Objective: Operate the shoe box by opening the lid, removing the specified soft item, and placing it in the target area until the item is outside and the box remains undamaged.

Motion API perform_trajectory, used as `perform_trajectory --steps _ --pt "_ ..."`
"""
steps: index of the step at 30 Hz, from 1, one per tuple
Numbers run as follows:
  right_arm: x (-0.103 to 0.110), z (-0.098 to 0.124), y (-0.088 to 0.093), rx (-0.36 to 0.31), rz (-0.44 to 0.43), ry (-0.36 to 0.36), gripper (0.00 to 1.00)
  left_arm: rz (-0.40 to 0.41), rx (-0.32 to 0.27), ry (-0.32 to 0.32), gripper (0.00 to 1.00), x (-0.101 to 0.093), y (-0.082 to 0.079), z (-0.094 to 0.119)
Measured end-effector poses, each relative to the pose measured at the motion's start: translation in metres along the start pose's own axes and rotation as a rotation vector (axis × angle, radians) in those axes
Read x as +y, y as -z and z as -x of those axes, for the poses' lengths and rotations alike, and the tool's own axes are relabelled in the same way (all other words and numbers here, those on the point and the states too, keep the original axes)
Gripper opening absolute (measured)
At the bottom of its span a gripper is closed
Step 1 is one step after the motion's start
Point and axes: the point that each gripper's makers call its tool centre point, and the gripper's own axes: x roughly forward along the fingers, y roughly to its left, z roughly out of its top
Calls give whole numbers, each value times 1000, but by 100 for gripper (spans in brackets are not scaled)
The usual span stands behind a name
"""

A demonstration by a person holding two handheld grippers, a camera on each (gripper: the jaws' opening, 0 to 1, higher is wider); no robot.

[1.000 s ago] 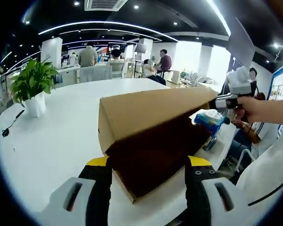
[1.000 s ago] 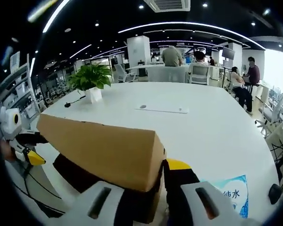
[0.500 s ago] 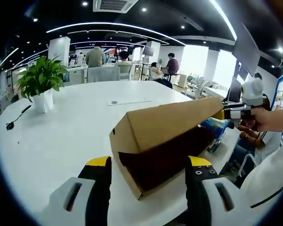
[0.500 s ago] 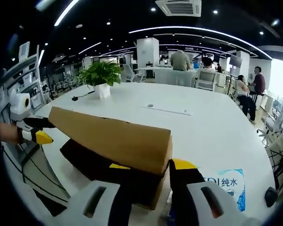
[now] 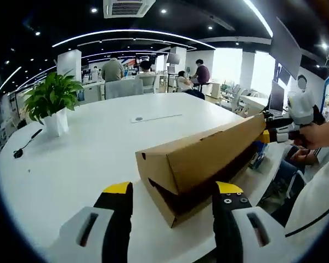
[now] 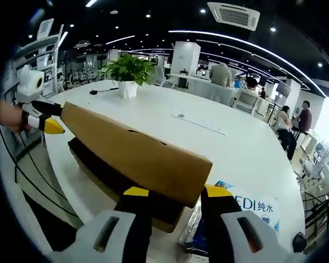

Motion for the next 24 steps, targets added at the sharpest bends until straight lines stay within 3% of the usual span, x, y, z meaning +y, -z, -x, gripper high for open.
perform_trajectory --steps 3,5,8,15,20,22,24 --pt "2 1 3 5 26 -5 33 -1 -6 0 55 -4 0 3" --pt "2 1 7 4 27 -4 33 -43 3 -14 51 -4 2 3" --pt "2 2 7 3 22 -4 32 -29 -1 -9 48 -5 1 2" --pt "6 2 11 21 9 -25 33 -84 5 -17 46 -8 4 -1" --pt "9 3 16 29 13 -40 35 -48 10 8 45 -16 6 -5" --pt "11 5 18 36 16 -42 35 -83 18 0 44 -18 9 -6" --pt "11 6 19 35 13 -44 35 -68 19 9 44 -18 11 -8"
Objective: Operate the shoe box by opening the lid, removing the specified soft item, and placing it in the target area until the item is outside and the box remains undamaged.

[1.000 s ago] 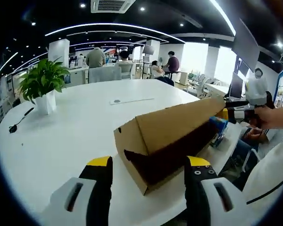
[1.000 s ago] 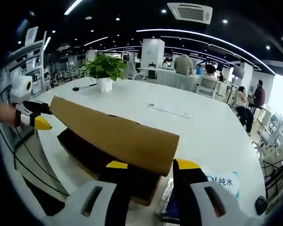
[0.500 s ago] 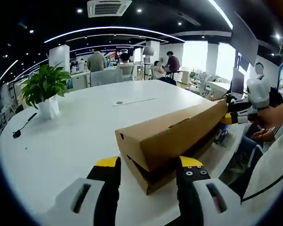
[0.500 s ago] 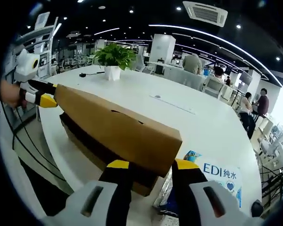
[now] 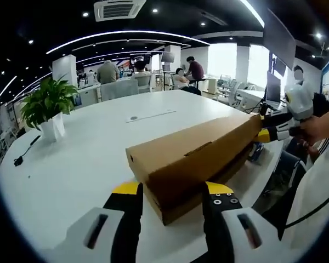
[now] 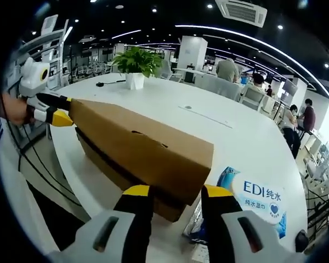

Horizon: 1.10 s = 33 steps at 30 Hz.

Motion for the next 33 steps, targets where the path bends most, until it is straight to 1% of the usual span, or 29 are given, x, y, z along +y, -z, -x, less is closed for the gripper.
perform_trajectory --steps 3,5,9,11,13,16,23,25,28,29,31,33 --pt "1 3 -3 -1 -7 2 35 7 4 -1 44 1 3 -1" --pt "1 4 -3 1 -5 0 34 37 6 -7 44 1 4 0" --pt "3 5 -1 16 -12 -14 33 32 15 -15 43 -1 7 -1" --pt "3 4 2 22 0 -17 33 26 20 -19 44 -3 8 -2" --pt "5 4 2 19 -25 -27 34 33 23 -16 45 -1 11 -1" --pt "8 4 6 32 -64 -40 34 43 36 -5 47 -3 14 -3" --pt "9 3 12 40 -65 -40 35 57 54 -1 48 -4 18 -5" --pt "10 3 13 45 -78 -46 36 59 56 0 49 -4 19 -5" --pt "12 4 21 75 -149 -48 35 68 64 9 49 -3 22 -5" --pt "10 4 22 84 -160 -36 35 67 67 13 49 -4 23 -5" --pt "10 4 20 68 -155 -29 35 76 71 18 49 -5 24 -5" --pt "8 4 16 48 -184 -22 40 89 82 16 50 -5 27 -5"
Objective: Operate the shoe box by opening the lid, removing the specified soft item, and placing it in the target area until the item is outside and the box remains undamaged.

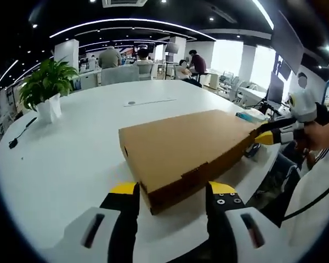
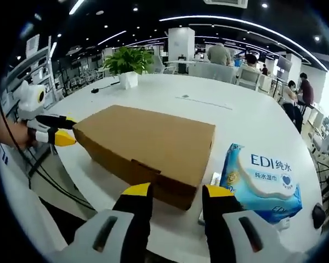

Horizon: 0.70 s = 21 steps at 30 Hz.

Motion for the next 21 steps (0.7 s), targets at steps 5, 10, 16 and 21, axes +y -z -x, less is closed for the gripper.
perform_trajectory --steps 5,10,16,21 --pt "5 -2 0 -2 -49 -46 59 30 0 3 56 -3 -2 1" --pt "16 2 -5 -17 -118 -115 50 142 -15 -18 63 6 -2 4" --pt "7 3 -8 -46 -201 -89 56 308 -47 11 70 1 -3 7" --pt "6 5 -6 -57 -433 -102 54 324 -27 -2 70 3 4 3"
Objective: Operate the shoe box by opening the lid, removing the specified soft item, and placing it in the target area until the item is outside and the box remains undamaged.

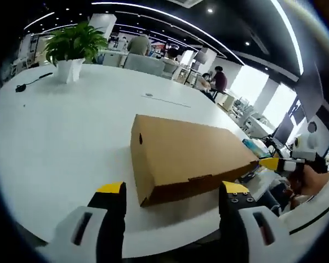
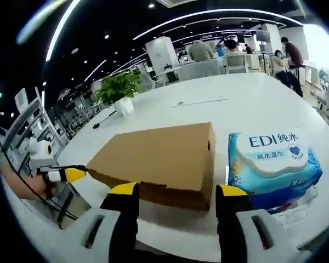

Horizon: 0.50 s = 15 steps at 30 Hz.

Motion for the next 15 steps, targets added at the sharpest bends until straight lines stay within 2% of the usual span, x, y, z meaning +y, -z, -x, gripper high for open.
perform_trajectory --steps 1,4,6,9,11,13,14,15 --pt "-1 0 3 10 -26 1 53 4 -1 3 70 -1 0 0" --pt "-2 1 6 -7 -10 1 52 43 0 9 70 -1 0 -2" --pt "2 0 7 -12 -36 -5 53 22 2 0 69 -2 1 -2" --pt "3 -4 14 -13 -137 5 59 41 7 0 69 2 3 -4" --pt "2 -7 13 -30 -187 -1 59 69 9 0 69 3 3 -6" --pt "-10 -8 14 -33 -251 7 61 113 3 -6 69 4 4 -5" --pt "-8 -11 13 -44 -302 -21 62 154 -1 6 69 0 4 -5" --pt "-8 -11 13 -46 -325 -24 63 161 -3 7 69 0 4 -5"
